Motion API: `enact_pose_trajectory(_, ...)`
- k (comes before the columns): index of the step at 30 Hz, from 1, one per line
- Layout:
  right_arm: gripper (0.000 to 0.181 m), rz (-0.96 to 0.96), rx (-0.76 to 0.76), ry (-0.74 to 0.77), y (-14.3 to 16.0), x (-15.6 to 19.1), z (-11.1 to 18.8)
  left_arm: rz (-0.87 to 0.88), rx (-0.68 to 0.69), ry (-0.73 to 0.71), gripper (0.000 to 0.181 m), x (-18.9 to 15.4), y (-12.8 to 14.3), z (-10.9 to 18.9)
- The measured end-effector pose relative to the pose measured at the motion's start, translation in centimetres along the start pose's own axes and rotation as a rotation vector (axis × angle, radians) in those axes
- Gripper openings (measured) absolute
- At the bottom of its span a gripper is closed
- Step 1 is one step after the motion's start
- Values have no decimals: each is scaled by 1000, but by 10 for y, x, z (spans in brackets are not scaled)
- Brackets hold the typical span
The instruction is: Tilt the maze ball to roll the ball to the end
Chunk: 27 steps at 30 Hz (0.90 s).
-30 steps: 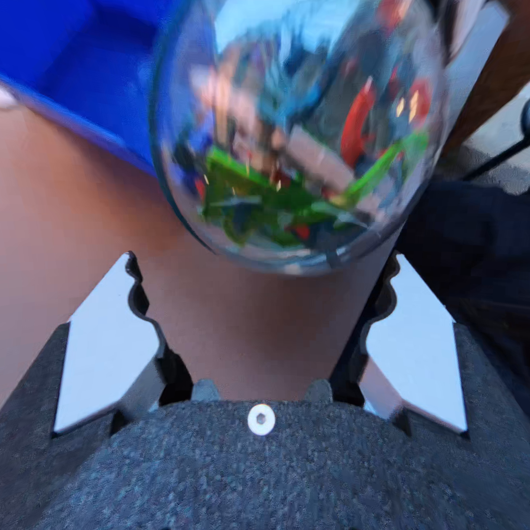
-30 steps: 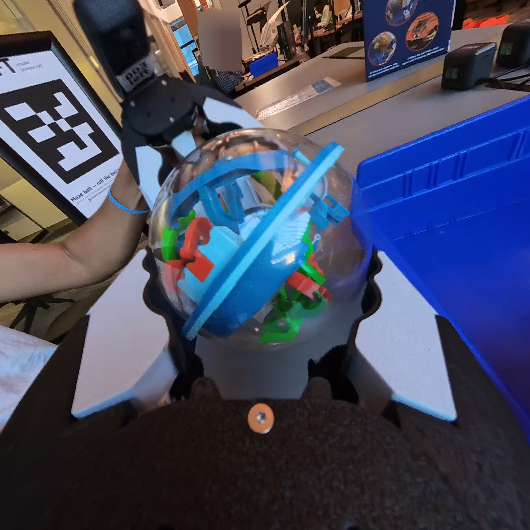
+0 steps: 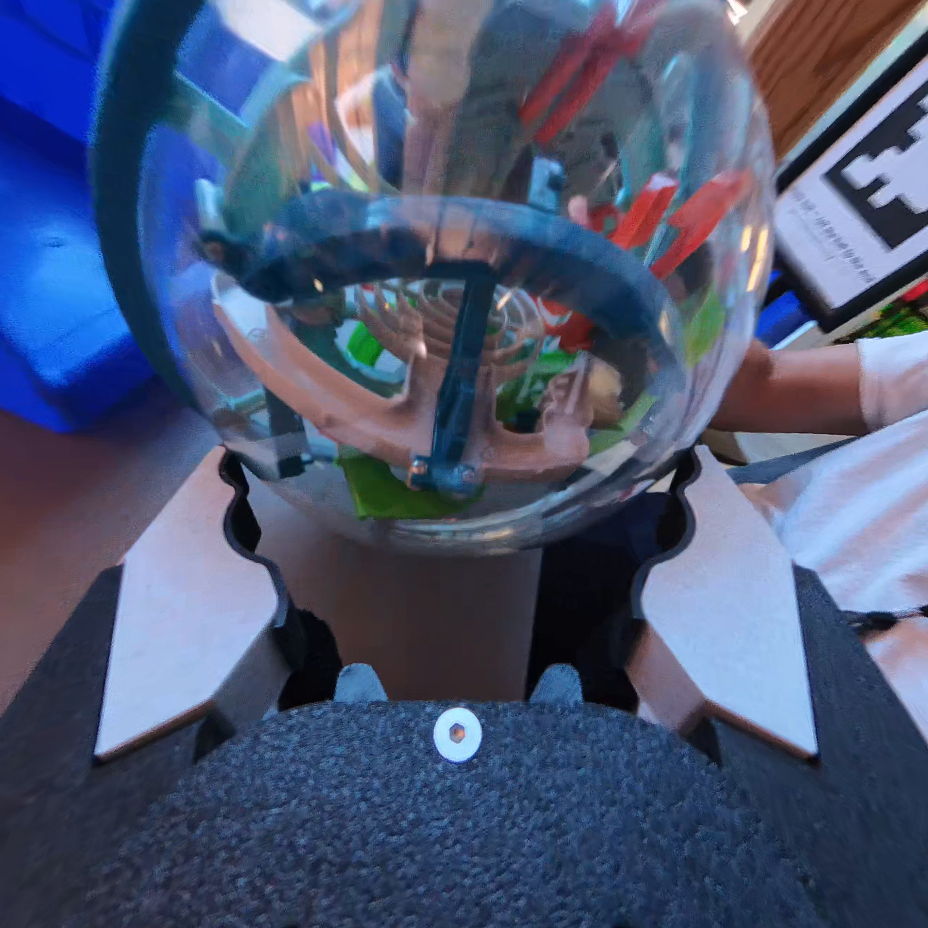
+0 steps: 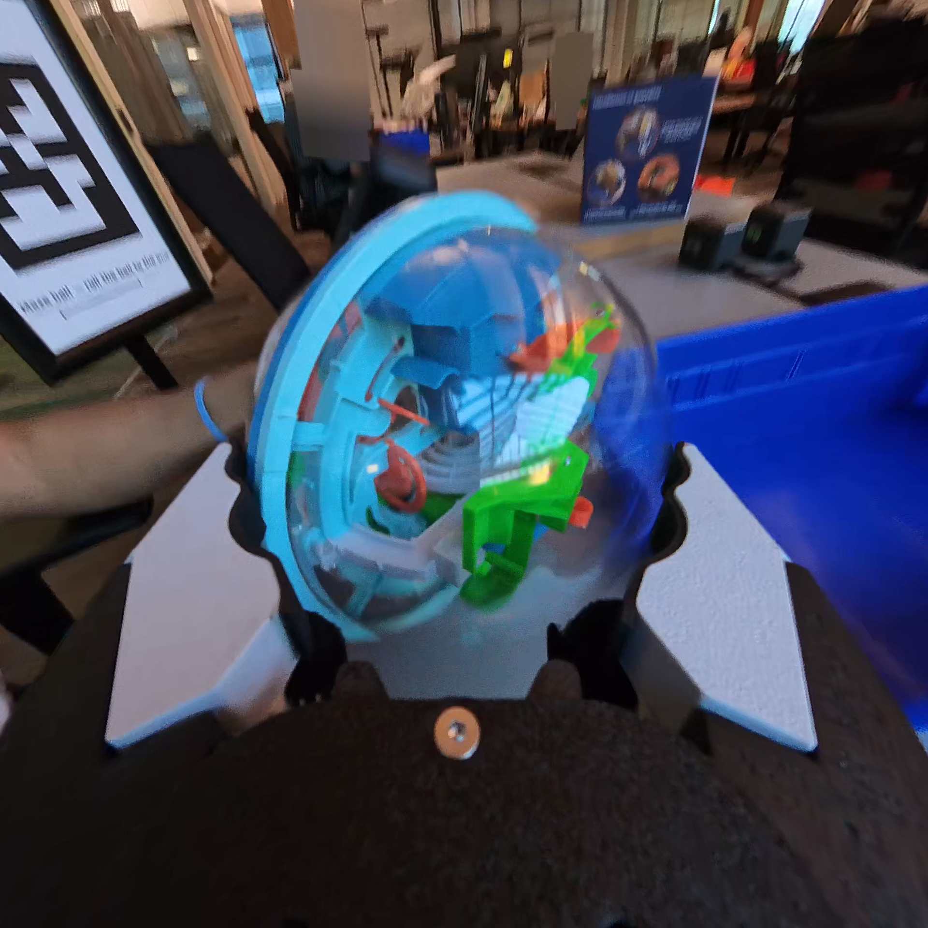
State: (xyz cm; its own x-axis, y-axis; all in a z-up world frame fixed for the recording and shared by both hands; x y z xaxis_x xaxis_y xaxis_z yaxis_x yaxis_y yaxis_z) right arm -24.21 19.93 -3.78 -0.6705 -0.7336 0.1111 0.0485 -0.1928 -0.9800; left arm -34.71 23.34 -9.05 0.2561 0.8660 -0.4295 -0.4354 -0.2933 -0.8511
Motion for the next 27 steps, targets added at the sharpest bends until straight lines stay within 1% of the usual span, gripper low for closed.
enact_pose_trajectory(2, 154, -3, -52, 20, -27, 10, 8, 2, -27, 65, 159, -12, -2, -13)
enact_pose_trajectory(4, 154, -73, -10, 56, -41, 12, 14, -28, 8, 44, 159, -18, 0, -29)
enact_pose_trajectory(5, 153, -56, 31, 77, -42, 13, 15, -41, 42, 19, 159, -20, 2, -37)
enact_pose_trajectory(7, 153, 8, 119, 129, -39, 14, 16, -55, 68, -7, 159, -21, 4, -46)
enact_pose_trajectory(9, 154, 29, 148, 141, -36, 16, 17, -60, 86, -11, 159, -20, 8, -51)
enact_pose_trajectory(14, 154, -5, 196, 143, -20, 5, 11, -10, 141, -31, 158, -10, 23, -59)
enact_pose_trajectory(16, 153, -11, 252, 147, -12, 1, 7, 18, 187, -35, 159, -6, 31, -63)
enact_pose_trajectory(18, 153, 10, 318, 171, -4, -4, 4, 22, 234, -75, 157, -1, 37, -67)
enact_pose_trajectory(20, 152, 45, 337, 172, -4, -5, 2, 11, 264, -121, 155, 3, 39, -65)
enact_pose_trajectory(23, 152, 76, 362, 143, -6, -4, -6, 8, 335, -116, 154, -3, 45, -52)
enact_pose_trajectory(25, 152, 107, 378, 118, -8, -3, -15, -27, 405, -176, 160, -4, 50, -30)
enact_pose_trajectory(27, 152, 132, 404, 94, -9, -2, -25, -101, 403, -291, 160, -5, 43, 1)
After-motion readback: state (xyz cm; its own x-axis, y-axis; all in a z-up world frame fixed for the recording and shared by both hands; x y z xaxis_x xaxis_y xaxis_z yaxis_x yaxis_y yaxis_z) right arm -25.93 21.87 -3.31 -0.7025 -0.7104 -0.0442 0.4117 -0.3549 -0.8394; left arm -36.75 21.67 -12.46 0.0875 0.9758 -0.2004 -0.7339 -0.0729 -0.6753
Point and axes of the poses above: each gripper's, where its closed fingertips meet, z back along the fingers, y out of its underside, x = y × z across the jaws, the point moved 4 cm from there along z, back along the fingers, and after that the axes turned 2 degrees about y, right-handed, at the moved point
